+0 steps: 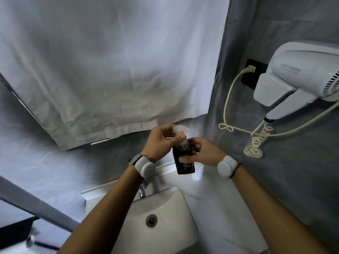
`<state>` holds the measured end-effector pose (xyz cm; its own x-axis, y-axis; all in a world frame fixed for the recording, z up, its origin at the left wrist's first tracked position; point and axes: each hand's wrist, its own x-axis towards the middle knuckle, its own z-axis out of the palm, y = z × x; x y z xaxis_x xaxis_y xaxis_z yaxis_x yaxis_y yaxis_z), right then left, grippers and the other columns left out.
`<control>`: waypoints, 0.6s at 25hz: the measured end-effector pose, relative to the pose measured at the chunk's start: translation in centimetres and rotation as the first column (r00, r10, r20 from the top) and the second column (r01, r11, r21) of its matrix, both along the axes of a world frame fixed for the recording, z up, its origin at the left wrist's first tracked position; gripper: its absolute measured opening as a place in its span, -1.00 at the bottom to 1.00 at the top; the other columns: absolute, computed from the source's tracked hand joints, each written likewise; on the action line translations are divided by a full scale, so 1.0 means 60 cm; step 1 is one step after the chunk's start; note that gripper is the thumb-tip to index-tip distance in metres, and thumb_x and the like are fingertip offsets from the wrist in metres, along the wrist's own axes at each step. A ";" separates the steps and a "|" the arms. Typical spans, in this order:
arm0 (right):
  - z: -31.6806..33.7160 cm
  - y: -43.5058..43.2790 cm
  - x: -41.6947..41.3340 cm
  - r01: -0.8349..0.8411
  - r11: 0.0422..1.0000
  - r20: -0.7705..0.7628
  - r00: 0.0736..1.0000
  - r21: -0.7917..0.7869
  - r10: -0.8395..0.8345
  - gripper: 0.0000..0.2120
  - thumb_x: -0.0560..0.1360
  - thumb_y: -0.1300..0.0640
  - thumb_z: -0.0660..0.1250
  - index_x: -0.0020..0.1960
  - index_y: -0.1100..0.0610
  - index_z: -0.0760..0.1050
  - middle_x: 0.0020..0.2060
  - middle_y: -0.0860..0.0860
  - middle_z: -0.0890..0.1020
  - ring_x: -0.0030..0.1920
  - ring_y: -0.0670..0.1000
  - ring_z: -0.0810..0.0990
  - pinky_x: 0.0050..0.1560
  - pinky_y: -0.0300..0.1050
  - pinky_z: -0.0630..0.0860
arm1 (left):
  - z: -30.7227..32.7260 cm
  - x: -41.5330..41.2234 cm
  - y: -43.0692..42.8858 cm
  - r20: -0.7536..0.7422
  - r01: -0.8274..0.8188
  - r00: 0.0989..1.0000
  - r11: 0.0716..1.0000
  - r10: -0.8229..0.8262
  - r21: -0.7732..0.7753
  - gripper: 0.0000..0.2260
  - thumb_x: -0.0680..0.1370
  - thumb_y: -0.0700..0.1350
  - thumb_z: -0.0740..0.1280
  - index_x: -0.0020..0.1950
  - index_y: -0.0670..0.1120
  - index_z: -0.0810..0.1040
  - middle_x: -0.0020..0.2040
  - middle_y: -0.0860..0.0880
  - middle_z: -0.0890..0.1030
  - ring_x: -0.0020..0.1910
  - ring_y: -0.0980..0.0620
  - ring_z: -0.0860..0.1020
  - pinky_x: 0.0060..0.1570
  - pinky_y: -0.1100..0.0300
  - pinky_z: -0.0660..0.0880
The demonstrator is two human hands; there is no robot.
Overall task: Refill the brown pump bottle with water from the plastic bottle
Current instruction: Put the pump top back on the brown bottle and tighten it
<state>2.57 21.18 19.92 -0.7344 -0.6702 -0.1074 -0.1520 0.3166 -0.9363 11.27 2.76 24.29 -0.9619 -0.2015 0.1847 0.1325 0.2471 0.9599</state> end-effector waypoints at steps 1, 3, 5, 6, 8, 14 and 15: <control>-0.006 -0.002 -0.003 -0.001 1.000 -0.010 1.000 0.012 0.001 -0.53 0.30 0.17 0.72 0.12 -0.03 0.62 -0.02 -0.05 0.79 0.00 -0.16 0.76 0.03 -0.28 0.64 | -0.007 -0.004 0.000 0.000 -0.013 1.000 1.000 0.013 -0.017 -0.78 0.53 -0.25 0.53 0.16 -0.26 0.69 0.05 -0.26 0.75 0.09 -0.19 0.73 0.23 -0.07 0.65; -0.024 -0.003 -0.014 0.008 1.000 0.014 1.000 0.017 -0.008 -0.51 0.31 0.21 0.71 0.15 0.00 0.61 0.00 -0.08 0.77 -0.03 -0.19 0.75 0.00 -0.32 0.63 | -0.024 -0.017 -0.002 0.024 -0.034 0.999 0.999 0.035 -0.036 -0.78 0.51 -0.24 0.55 0.14 -0.24 0.69 0.05 -0.20 0.76 0.09 -0.14 0.74 0.23 -0.03 0.65; -0.044 0.002 -0.027 0.044 0.999 0.087 0.995 0.006 -0.045 -0.48 0.31 0.26 0.70 0.20 0.08 0.60 0.05 -0.02 0.76 0.03 -0.12 0.75 0.12 -0.19 0.65 | -0.044 -0.030 -0.004 0.056 -0.035 0.998 0.997 0.039 -0.066 -0.78 0.49 -0.22 0.56 0.13 -0.19 0.72 0.06 -0.13 0.77 0.09 -0.08 0.74 0.23 0.02 0.65; -0.053 0.007 -0.032 0.072 0.997 0.129 0.989 0.010 -0.073 -0.44 0.32 0.28 0.70 0.25 0.14 0.58 0.10 0.03 0.73 0.09 -0.04 0.73 0.20 -0.10 0.64 | -0.055 -0.035 -0.005 0.071 -0.032 0.997 0.996 0.038 -0.084 -0.79 0.49 -0.23 0.56 0.12 -0.16 0.73 0.06 -0.09 0.77 0.09 -0.06 0.74 0.23 0.04 0.64; -0.069 0.018 -0.043 0.130 0.991 0.195 0.971 0.037 -0.134 -0.39 0.34 0.29 0.68 0.32 0.21 0.53 0.14 0.08 0.68 0.16 0.08 0.67 0.27 -0.01 0.61 | -0.080 -0.048 -0.005 0.107 -0.035 0.993 0.996 0.043 -0.079 -0.81 0.49 -0.28 0.54 0.08 -0.13 0.75 0.06 -0.07 0.78 0.09 -0.07 0.74 0.21 0.06 0.64; -0.128 0.056 -0.091 0.251 0.962 0.203 0.942 0.104 -0.267 -0.37 0.35 0.24 0.68 0.34 0.24 0.52 0.26 0.15 0.66 0.26 0.14 0.66 0.35 0.09 0.58 | -0.174 -0.097 -0.009 0.216 -0.095 0.967 0.979 0.134 -0.183 -0.84 0.47 -0.32 0.52 0.03 -0.18 0.74 -0.07 0.03 0.76 -0.10 0.21 0.70 0.00 0.38 0.54; -0.136 0.058 -0.099 0.275 0.955 0.185 0.938 0.112 -0.292 -0.37 0.34 0.25 0.69 0.34 0.25 0.53 0.26 0.16 0.67 0.26 0.14 0.67 0.36 0.09 0.57 | -0.190 -0.103 -0.011 0.222 -0.104 0.963 0.970 0.154 -0.221 -0.82 0.48 -0.30 0.52 0.07 -0.20 0.74 -0.03 -0.02 0.77 -0.07 0.16 0.69 -0.02 0.42 0.51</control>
<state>-3.39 24.67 11.74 -0.8508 -0.4200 -0.3159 0.1404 0.3975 -0.9068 5.10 2.11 12.91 -0.9513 -0.3082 0.0060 -0.1375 0.4418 0.8865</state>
